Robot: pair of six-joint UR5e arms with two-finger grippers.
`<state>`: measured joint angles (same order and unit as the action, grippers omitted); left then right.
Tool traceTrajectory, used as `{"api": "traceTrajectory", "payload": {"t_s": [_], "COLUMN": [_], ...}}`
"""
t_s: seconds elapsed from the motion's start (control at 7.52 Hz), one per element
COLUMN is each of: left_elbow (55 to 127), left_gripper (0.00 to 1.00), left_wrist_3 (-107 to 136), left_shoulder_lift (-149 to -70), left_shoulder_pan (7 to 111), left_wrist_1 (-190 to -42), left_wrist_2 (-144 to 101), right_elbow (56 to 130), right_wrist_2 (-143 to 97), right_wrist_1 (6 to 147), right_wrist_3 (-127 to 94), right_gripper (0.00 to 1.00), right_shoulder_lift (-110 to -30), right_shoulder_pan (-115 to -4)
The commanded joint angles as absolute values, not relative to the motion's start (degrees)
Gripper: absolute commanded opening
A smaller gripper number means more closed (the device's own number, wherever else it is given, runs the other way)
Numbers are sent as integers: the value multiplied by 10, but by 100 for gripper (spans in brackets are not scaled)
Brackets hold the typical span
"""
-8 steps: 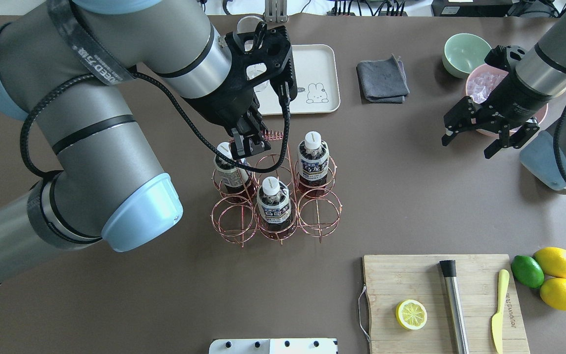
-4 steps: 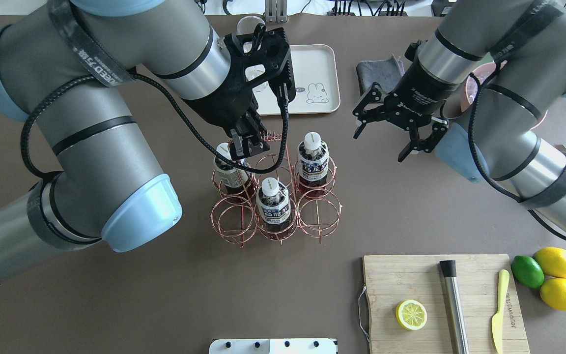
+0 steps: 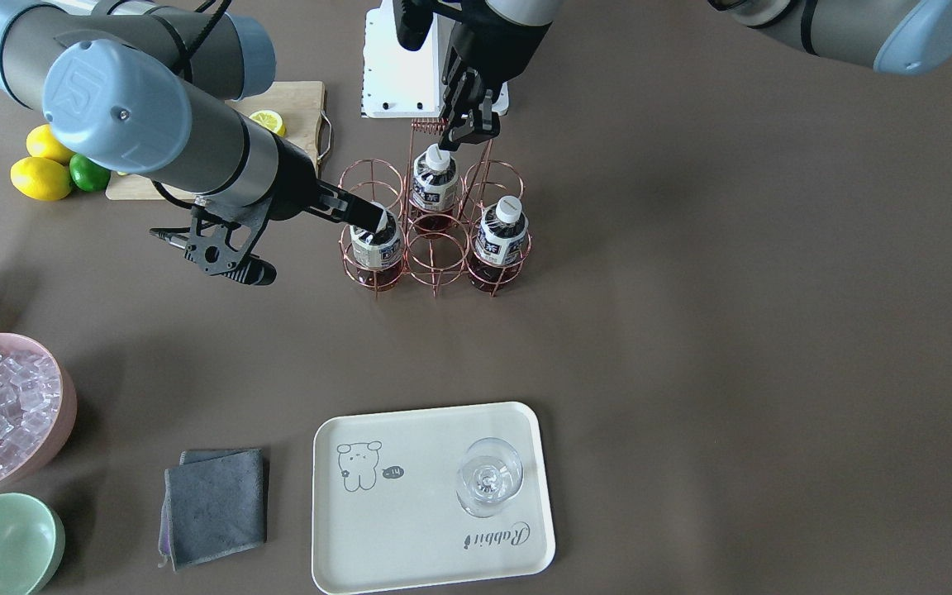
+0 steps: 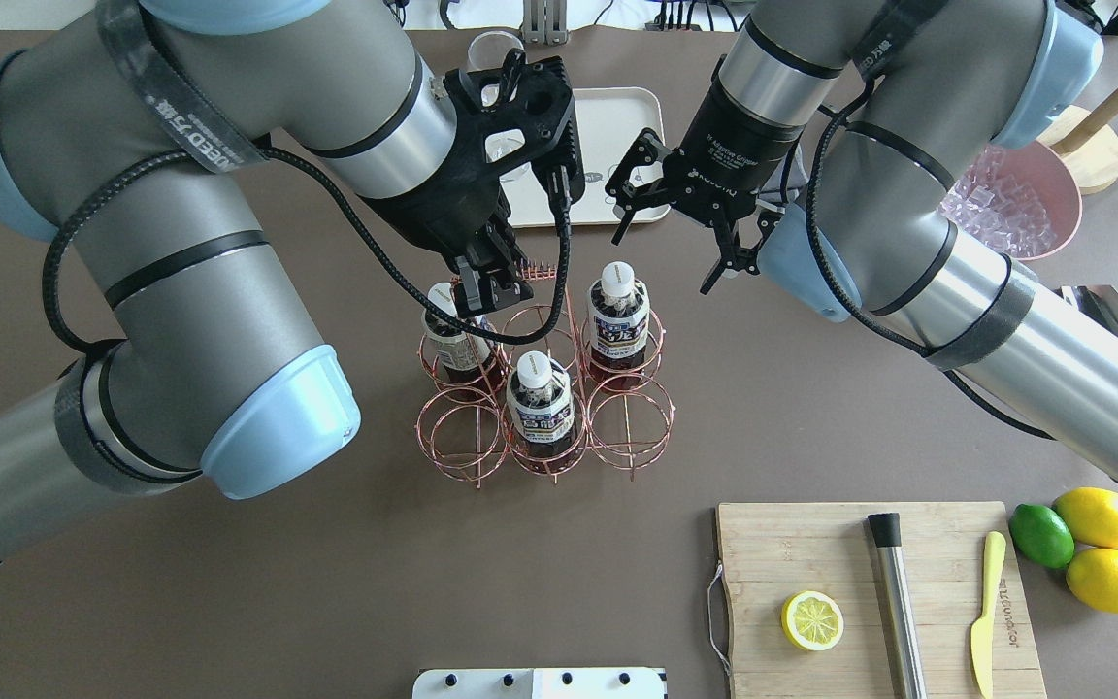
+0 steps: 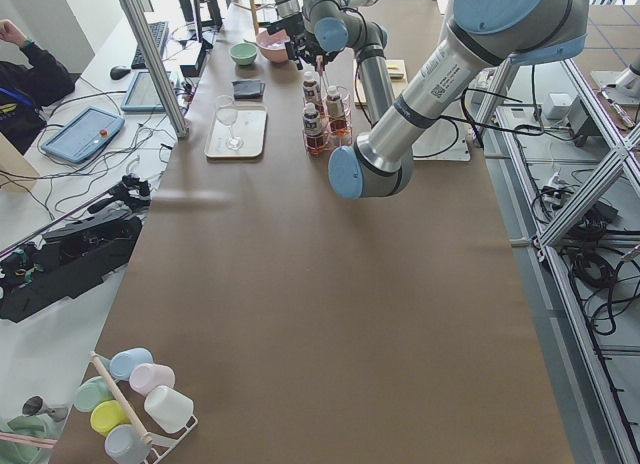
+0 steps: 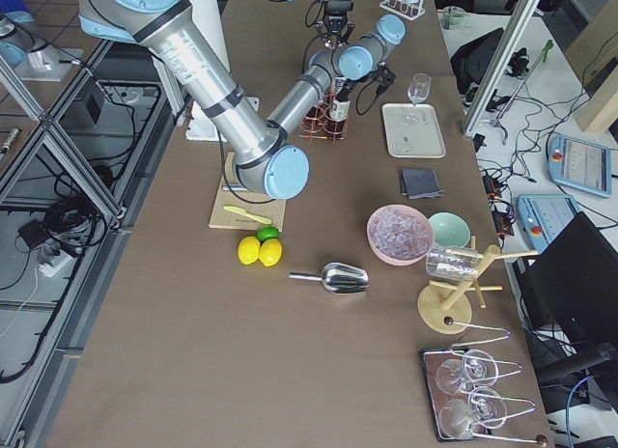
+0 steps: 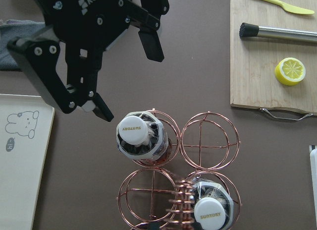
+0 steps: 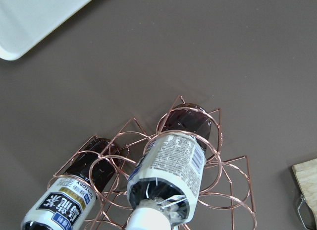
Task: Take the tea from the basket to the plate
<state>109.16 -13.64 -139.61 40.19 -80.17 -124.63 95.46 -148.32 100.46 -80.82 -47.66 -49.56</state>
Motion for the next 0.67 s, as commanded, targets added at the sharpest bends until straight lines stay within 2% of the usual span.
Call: {"api": "traceTrajectory", "payload": {"t_s": [0.0,0.53], "left_elbow": [1092,1092], "left_gripper": [0,0], "left_wrist_3": [-136,-136], "left_shoulder_lift": [-1396,-1396], "left_shoulder_pan": [401,401], "left_wrist_1": [-802,-802], "left_wrist_2": [-1246,-1246], "right_elbow": [942,936], "right_wrist_2": [-1477,-1477], "right_wrist_1": [1004,1004], "right_wrist_3": [-832,-830], "right_gripper": [98,79], "right_shoulder_lift": [-455,-455], "right_shoulder_pan": [-475,-467]}}
